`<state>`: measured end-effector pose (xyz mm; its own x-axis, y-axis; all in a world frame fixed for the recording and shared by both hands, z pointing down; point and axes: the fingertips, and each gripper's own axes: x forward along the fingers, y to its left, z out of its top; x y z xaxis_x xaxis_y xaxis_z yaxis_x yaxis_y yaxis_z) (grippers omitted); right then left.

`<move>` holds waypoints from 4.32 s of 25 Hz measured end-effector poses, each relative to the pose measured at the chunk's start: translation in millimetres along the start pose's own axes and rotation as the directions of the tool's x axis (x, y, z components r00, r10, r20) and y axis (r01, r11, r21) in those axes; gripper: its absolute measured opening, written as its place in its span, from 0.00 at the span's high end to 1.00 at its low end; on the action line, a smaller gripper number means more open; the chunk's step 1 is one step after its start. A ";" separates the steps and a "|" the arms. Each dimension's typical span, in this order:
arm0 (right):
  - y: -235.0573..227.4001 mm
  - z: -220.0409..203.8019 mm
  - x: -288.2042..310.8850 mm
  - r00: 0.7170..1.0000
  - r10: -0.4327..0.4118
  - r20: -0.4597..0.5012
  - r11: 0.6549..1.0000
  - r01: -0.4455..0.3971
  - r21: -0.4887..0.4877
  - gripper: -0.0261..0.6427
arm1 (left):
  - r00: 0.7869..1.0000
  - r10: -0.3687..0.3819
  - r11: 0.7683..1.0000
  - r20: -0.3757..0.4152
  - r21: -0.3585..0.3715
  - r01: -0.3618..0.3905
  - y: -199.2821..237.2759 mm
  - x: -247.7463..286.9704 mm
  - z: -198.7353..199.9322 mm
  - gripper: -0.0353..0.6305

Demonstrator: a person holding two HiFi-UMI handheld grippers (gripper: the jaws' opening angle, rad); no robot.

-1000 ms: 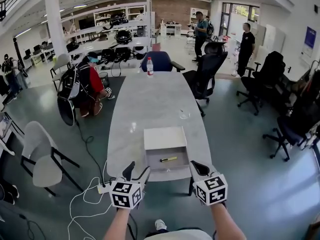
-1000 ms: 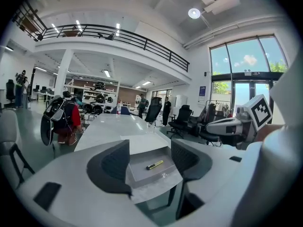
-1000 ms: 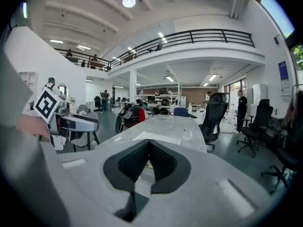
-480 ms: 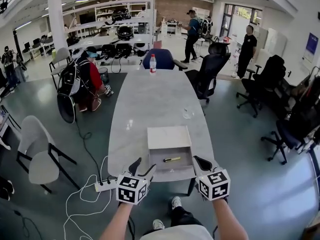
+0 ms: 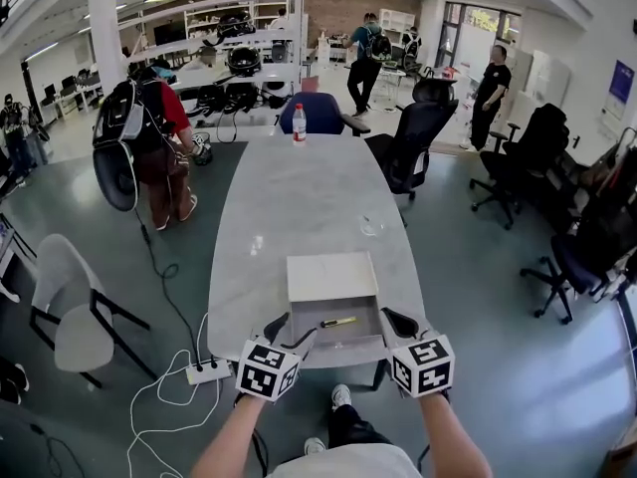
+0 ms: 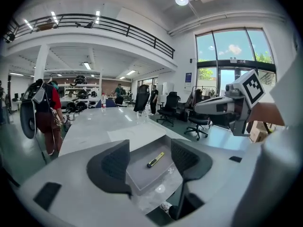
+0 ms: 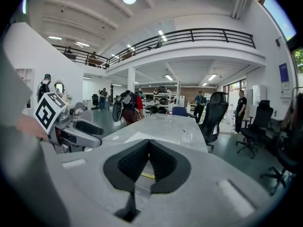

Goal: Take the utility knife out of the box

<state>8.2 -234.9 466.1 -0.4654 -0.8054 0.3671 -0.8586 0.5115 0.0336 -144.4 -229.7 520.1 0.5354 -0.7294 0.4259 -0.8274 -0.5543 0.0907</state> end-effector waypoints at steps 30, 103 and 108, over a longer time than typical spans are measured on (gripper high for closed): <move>-81.0 -20.9 73.8 0.998 0.014 -0.057 0.998 -0.010 0.067 0.95 | 0.854 -0.129 0.866 -0.505 0.362 0.345 -28.1 143.4 -56.6 0.57; -92.0 -21.0 86.6 0.998 0.038 -0.044 0.994 -0.034 0.101 0.95 | 0.796 -0.099 0.821 -0.597 0.402 0.404 -26.0 143.2 -74.6 0.85; -85.4 -19.6 73.5 0.999 0.034 -0.032 0.995 -0.031 0.099 0.95 | 0.839 -0.095 0.839 -0.536 0.411 0.357 -29.0 126.2 -54.9 0.85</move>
<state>51.6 -332.0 508.4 -0.4877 -0.7774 0.3971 -0.8607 0.5043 -0.0697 -62.1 -283.6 620.6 0.4366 -0.3447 0.8310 -0.4328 -0.8902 -0.1419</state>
